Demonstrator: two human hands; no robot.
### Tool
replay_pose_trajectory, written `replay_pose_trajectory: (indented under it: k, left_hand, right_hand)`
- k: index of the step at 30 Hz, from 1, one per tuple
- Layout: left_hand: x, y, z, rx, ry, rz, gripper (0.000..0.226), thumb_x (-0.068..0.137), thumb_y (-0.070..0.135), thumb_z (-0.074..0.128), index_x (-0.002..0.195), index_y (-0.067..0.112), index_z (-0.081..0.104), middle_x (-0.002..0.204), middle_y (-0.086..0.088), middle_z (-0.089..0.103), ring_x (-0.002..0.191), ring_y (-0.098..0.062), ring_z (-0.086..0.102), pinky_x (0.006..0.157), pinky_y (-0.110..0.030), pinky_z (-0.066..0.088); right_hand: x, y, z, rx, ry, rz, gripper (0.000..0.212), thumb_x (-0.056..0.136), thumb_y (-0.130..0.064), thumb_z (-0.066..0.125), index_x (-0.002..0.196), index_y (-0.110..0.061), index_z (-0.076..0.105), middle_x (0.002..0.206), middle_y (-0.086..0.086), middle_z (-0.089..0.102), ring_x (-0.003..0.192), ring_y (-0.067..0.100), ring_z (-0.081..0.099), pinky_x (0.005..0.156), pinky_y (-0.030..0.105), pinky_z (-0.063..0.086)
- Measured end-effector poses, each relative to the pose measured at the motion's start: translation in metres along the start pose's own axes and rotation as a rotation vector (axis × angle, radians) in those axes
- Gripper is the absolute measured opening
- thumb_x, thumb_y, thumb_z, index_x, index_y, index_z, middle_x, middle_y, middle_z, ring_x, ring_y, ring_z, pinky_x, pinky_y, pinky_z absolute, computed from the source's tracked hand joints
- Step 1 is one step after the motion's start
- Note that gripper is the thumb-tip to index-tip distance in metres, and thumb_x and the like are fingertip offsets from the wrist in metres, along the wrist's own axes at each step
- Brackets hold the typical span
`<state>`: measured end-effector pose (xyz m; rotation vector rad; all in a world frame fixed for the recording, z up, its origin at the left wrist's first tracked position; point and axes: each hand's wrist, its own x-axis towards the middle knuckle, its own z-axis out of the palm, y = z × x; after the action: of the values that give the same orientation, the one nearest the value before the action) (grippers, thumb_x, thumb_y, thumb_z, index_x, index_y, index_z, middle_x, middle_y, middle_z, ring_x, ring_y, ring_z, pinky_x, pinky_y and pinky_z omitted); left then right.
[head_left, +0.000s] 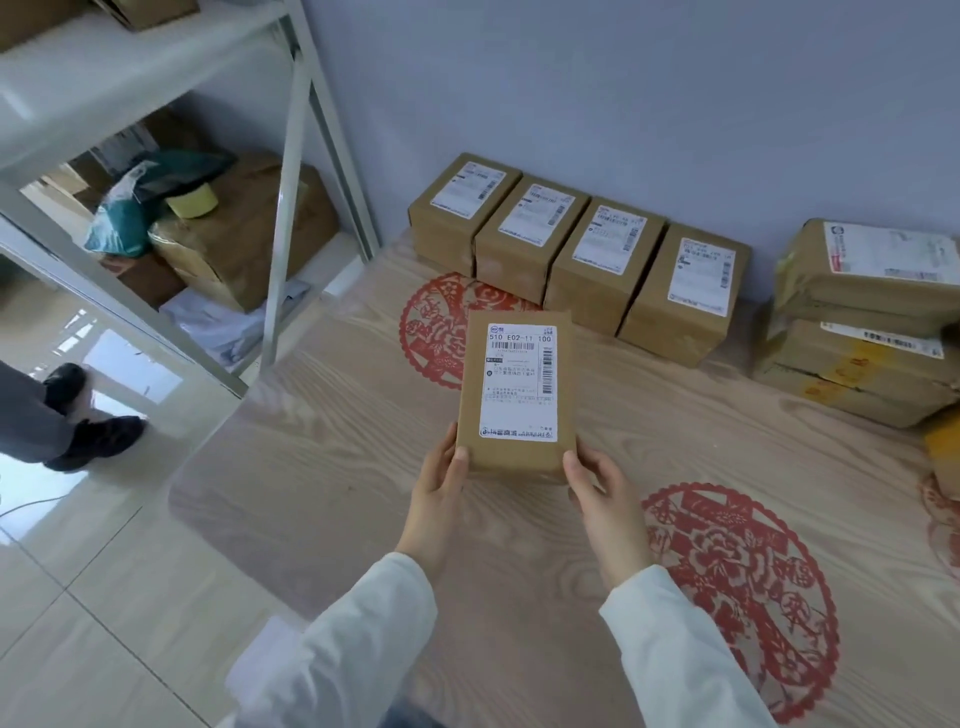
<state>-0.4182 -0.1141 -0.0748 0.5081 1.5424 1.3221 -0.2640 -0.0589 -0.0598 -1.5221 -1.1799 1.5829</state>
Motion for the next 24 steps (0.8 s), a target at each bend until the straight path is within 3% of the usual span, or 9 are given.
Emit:
replay_pose_trajectory:
  k: [6, 12, 16, 19, 24]
  left_hand:
    - [0.071, 0.033, -0.049, 0.018, 0.012, 0.015, 0.035, 0.100, 0.027, 0.044, 0.134, 0.032, 0.050, 0.133, 0.013, 0.056, 0.125, 0.000, 0.049, 0.110, -0.028, 0.034]
    - [0.147, 0.059, -0.109, 0.056, 0.009, -0.010, 0.030, 0.101, 0.023, 0.043, 0.127, 0.034, 0.051, 0.118, 0.020, 0.064, 0.115, 0.004, 0.056, 0.102, -0.022, 0.039]
    - [0.188, 0.070, -0.136, 0.118, -0.040, -0.022, 0.033, 0.101, 0.027, 0.045, 0.133, 0.028, 0.052, 0.124, 0.013, 0.063, 0.119, -0.001, 0.055, 0.108, -0.029, 0.037]
    - [0.213, 0.080, -0.148, 0.162, -0.093, -0.013, 0.039, 0.098, 0.037, 0.047, 0.136, 0.030, 0.050, 0.130, 0.012, 0.060, 0.124, -0.001, 0.051, 0.112, -0.034, 0.033]
    - [0.244, 0.092, -0.157, 0.172, -0.131, 0.033, 0.036, 0.102, 0.017, 0.040, 0.136, 0.021, 0.050, 0.132, 0.006, 0.060, 0.122, -0.001, 0.053, 0.101, -0.017, 0.043]
  right_hand:
    - [0.047, -0.021, 0.072, 0.097, -0.003, 0.021, 0.019, 0.093, -0.019, 0.059, 0.111, -0.021, 0.059, 0.098, -0.023, 0.062, 0.086, -0.019, 0.058, 0.085, 0.010, 0.046]
    - [0.091, -0.024, 0.154, 0.101, 0.012, 0.065, 0.023, 0.093, -0.020, 0.059, 0.116, -0.017, 0.057, 0.100, -0.026, 0.058, 0.080, -0.028, 0.052, 0.069, -0.005, 0.037]
    - [0.110, -0.027, 0.189, 0.095, 0.052, 0.093, 0.021, 0.092, -0.021, 0.061, 0.112, -0.020, 0.057, 0.103, -0.019, 0.061, 0.077, -0.026, 0.053, 0.069, -0.004, 0.038]
    - [0.125, -0.029, 0.205, 0.081, 0.068, 0.113, 0.021, 0.091, -0.025, 0.062, 0.111, -0.023, 0.056, 0.100, -0.028, 0.057, 0.081, -0.028, 0.052, 0.071, 0.002, 0.041]
    - [0.144, -0.032, 0.226, 0.139, 0.079, 0.127, 0.024, 0.089, -0.024, 0.064, 0.112, -0.023, 0.058, 0.107, -0.022, 0.062, 0.095, -0.017, 0.056, 0.083, 0.010, 0.045]
